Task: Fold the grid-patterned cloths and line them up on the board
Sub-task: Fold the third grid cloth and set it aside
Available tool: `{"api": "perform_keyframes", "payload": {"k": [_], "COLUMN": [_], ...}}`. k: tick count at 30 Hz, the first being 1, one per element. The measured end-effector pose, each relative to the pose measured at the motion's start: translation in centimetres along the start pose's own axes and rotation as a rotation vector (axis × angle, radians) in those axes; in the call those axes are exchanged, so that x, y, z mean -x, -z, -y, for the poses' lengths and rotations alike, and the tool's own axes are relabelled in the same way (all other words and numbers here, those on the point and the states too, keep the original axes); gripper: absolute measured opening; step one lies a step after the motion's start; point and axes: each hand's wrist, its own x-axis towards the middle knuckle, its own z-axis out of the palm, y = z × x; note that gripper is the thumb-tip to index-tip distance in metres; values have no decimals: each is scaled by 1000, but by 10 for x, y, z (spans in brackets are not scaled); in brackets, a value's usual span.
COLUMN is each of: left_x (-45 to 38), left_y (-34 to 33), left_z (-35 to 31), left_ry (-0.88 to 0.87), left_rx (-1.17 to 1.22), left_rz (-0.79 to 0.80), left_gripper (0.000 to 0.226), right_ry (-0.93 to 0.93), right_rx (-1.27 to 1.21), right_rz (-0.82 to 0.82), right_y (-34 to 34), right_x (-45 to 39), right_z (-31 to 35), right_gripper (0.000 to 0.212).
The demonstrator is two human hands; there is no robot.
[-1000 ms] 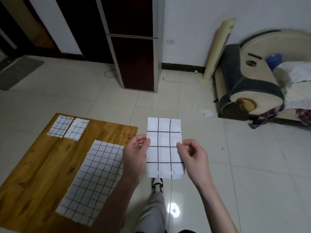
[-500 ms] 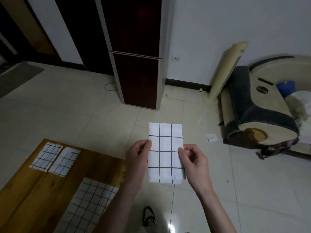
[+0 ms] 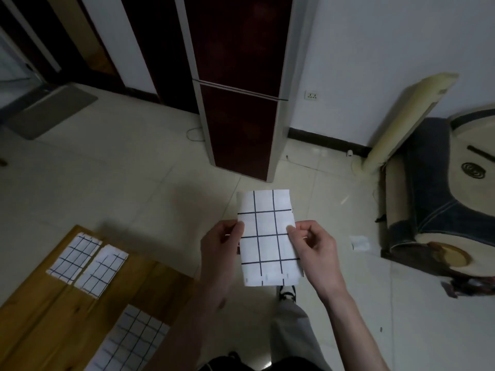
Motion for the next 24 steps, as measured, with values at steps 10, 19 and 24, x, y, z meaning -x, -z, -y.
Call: {"api": "perform_keyframes", "payload": {"k": [10, 19, 24], "left_x": [-91, -139, -158], "left_y": [-72, -101, -94], "left_z": [-46, -79, -86], "left_ry": [82, 36, 36], "left_rx": [110, 207, 241], "left_rz": [-189, -378, -491], "left_gripper": [10, 10, 11], "right_ry": [41, 166, 203], "right_rx": [42, 167, 189], "right_rz": [258, 452, 559], "right_y": [13, -4, -34], "right_x": [-173, -269, -301], "right_z": [31, 61, 67], "right_gripper": [9, 4, 9]}}
